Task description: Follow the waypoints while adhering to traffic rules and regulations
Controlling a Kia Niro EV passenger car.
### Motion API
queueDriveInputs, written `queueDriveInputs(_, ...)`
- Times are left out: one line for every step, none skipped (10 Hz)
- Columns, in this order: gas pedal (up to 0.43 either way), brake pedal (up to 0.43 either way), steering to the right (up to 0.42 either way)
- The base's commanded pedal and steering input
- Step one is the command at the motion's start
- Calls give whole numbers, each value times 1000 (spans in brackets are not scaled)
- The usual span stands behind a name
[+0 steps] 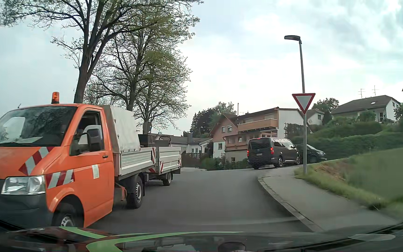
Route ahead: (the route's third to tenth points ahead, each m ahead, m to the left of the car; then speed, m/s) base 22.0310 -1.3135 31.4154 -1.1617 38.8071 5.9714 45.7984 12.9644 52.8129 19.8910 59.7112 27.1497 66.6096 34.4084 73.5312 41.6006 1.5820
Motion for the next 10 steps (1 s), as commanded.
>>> queueDriveInputs(39, 0, -16)
queueDriveInputs(39, 0, -16)
queueDriveInputs(39, 0, -16)
queueDriveInputs(47, 0, -16)
queueDriveInputs(79, 0, -16)
queueDriveInputs(110, 0, -16)
queueDriveInputs(130, 0, -16)
queueDriveInputs(138, 0, -16)
queueDriveInputs(138, 0, -16)
queueDriveInputs(150, 0, -16)
